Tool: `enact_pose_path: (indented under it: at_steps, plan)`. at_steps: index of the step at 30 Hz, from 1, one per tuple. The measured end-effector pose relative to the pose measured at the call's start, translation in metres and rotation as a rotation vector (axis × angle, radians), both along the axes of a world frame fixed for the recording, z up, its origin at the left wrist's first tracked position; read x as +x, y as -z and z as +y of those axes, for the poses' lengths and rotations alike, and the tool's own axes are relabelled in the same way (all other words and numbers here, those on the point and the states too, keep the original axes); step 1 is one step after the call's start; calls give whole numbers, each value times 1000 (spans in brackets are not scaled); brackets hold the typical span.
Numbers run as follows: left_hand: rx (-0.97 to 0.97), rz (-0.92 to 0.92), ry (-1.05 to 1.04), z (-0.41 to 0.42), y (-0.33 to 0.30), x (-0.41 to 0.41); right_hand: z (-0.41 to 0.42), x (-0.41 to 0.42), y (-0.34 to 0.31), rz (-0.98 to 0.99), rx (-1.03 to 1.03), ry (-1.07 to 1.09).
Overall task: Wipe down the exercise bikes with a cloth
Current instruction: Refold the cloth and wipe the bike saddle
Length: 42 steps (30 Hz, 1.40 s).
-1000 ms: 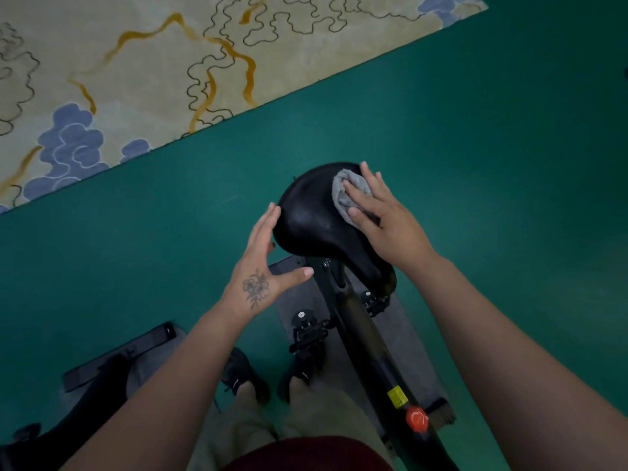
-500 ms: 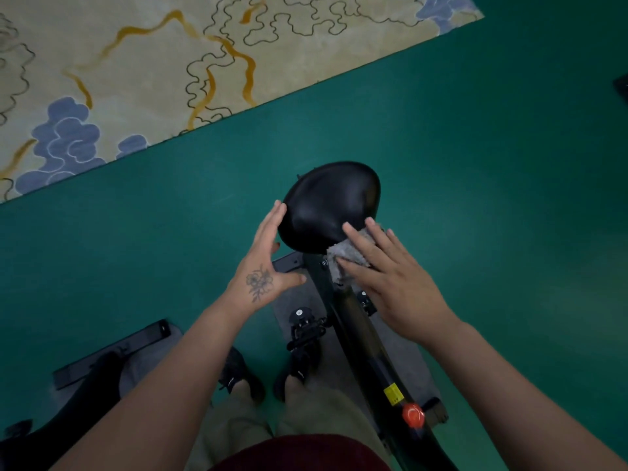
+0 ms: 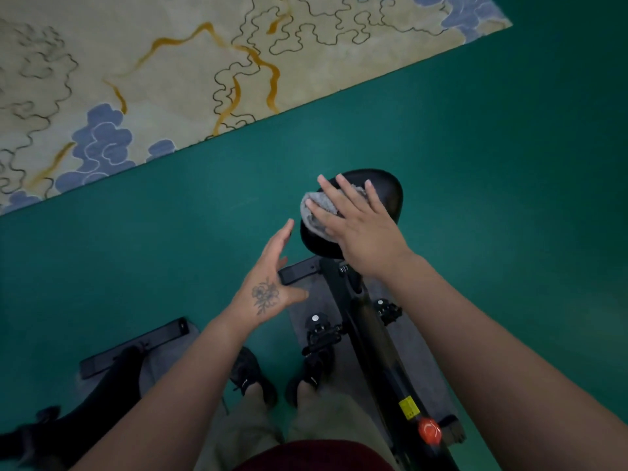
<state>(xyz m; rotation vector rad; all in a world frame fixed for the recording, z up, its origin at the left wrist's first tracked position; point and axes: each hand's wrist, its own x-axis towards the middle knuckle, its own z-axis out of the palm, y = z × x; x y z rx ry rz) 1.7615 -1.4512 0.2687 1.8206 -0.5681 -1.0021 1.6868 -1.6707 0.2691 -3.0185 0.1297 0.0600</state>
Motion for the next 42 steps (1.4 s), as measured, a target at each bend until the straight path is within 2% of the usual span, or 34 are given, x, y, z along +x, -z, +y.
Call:
enact_pose_path:
  at_steps: [5,9,15,23,33,42]
  plan:
    - [23,-27,-16,18,-17,6,-4,34,-5,-14,152,203]
    - [18,-50,-54,36,-32,11,1,39,-7,-122,302,292]
    - [29,-159,-135,71,-48,25,23,37,-17,-209,324,335]
    - [31,-354,-247,137,-78,46,87,56,-47,-247,675,241]
    - [75,-554,-430,280,-107,83,202,107,-89,-224,814,130]
    - [184,-644,-671,429,-108,86,349,164,-94,-104,854,-125]
